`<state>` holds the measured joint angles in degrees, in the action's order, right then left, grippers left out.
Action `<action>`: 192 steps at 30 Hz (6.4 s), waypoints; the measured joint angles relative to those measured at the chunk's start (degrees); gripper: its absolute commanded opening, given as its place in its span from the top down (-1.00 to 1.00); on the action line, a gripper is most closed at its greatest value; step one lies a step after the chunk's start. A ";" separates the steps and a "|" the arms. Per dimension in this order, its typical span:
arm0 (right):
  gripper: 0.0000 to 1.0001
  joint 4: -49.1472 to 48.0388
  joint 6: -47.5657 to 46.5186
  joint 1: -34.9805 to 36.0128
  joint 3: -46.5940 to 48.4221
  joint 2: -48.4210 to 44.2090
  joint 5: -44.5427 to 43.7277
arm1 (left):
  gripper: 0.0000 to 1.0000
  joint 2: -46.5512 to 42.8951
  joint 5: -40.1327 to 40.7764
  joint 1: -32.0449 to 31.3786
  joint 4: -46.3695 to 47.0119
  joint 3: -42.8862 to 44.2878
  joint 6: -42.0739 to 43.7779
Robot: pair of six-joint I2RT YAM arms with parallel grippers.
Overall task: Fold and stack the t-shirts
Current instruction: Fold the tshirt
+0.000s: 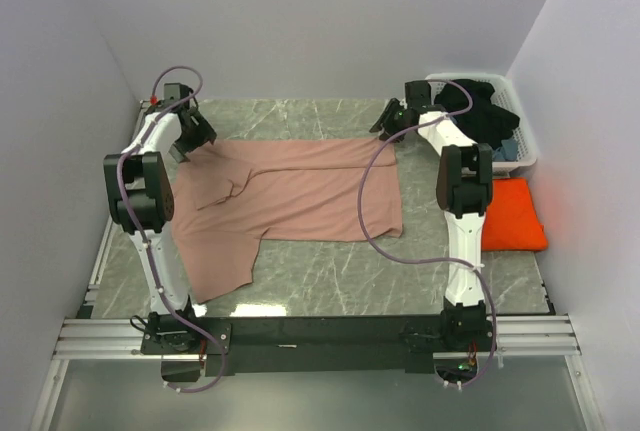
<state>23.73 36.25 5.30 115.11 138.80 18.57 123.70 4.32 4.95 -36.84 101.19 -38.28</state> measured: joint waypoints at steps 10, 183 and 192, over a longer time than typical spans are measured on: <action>0.04 0.72 -5.64 3.30 -31.91 -33.14 -4.98 | -0.01 -19.17 20.39 -22.10 -1.60 -14.36 8.87; 0.14 -3.08 -7.63 16.35 -56.76 -39.74 -14.45 | 0.04 -7.10 6.03 -13.03 -0.07 -13.70 3.52; 0.14 -0.35 -8.02 12.52 -42.34 -27.98 -12.33 | -0.03 4.20 5.46 -12.92 -2.75 0.66 3.56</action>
<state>23.38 28.23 17.82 72.77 110.83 6.24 127.90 9.78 -7.97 -39.59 101.84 -34.72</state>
